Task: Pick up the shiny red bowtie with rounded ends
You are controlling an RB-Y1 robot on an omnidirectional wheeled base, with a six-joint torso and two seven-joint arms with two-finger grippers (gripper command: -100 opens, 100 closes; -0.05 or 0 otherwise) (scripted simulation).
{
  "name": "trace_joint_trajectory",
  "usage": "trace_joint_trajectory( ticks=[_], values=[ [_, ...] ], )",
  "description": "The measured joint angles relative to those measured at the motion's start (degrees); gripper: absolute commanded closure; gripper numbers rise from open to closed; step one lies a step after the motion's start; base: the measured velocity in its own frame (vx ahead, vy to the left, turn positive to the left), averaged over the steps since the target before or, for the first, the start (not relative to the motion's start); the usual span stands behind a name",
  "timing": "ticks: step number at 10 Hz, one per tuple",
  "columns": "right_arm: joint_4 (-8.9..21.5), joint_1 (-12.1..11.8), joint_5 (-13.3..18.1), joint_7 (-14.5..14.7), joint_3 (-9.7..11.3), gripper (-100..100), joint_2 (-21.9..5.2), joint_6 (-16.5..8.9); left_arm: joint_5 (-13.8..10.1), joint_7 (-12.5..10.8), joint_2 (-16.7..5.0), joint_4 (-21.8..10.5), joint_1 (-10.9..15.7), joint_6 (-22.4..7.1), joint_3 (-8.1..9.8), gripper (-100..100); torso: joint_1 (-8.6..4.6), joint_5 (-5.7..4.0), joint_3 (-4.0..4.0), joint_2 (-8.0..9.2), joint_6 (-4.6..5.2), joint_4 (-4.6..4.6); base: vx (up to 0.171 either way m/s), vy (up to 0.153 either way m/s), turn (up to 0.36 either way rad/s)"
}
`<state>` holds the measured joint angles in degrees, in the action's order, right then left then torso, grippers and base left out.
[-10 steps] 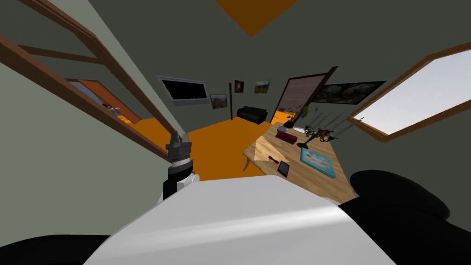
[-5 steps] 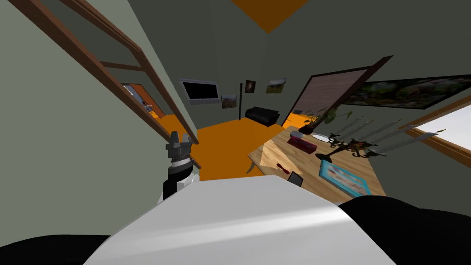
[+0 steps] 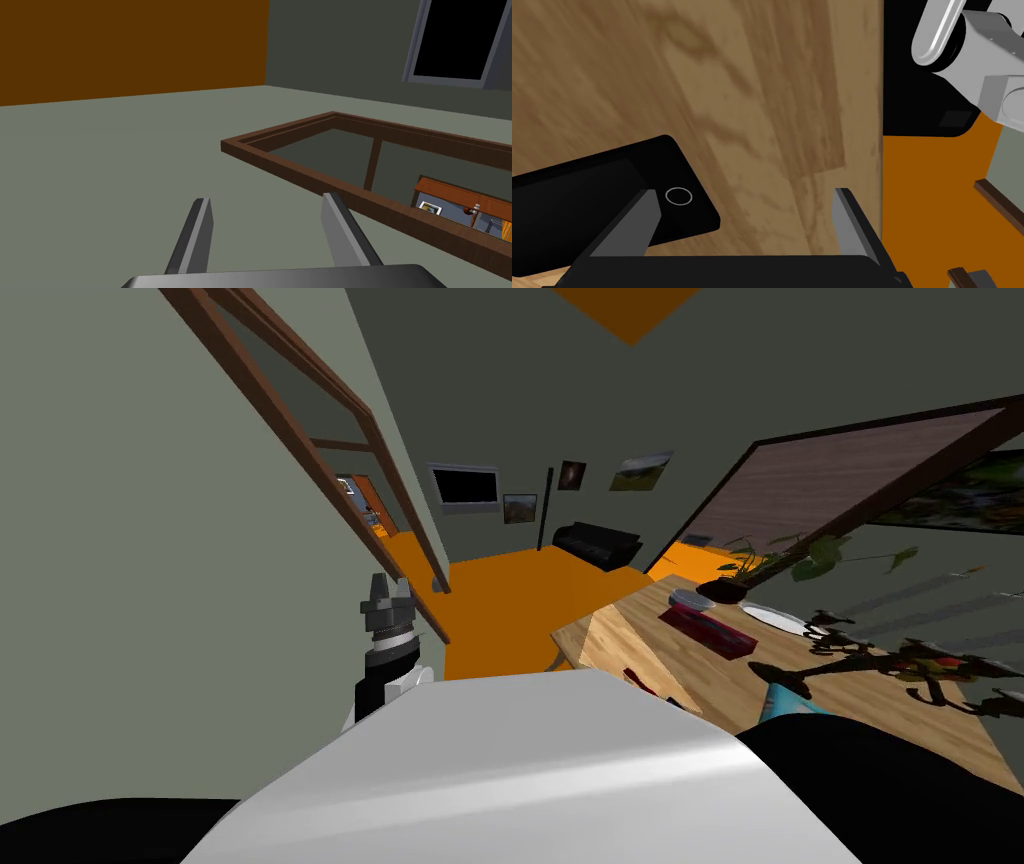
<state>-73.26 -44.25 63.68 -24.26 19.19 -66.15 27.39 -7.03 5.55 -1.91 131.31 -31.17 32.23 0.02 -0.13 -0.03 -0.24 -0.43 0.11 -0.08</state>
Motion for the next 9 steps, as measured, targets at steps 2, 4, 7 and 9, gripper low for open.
trace_joint_trajectory(
  ticks=[2,4,7,9],
  values=[
    [3.0,0.7,3.5,-1.2,1.2,-100,-0.9,-0.1,0.0,0.0,0.0,0.0,0.0,0.0,0.0,0,-0.01,-0.01,-0.09,-0.16,-0.03,-0.03,0.085,-0.044,0.331],
    [4.3,-0.1,5.0,-1.8,0.8,-100,-1.5,-0.5,0.0,0.0,0.0,0.0,0.0,0.0,0.01,0,0.05,-0.01,-0.05,-0.07,0.07,-0.02,0.074,-0.021,0.178],
    [6.5,0.8,8.4,-2.7,1.2,-100,-1.0,-0.4,0.0,0.0,0.0,0.0,0.0,0.0,0.01,0,0.03,-0.01,-0.25,-0.45,0.0,-0.09,0.124,-0.035,0.197],
    [6.5,0.9,8.5,-2.7,1.2,-100,-1.0,-0.4,0.0,0.0,0.0,0.0,0.0,0.0,0.01,0,0.21,0.03,-0.01,0.0,0.09,-0.01,0.006,-0.015,0.043]
  ],
)
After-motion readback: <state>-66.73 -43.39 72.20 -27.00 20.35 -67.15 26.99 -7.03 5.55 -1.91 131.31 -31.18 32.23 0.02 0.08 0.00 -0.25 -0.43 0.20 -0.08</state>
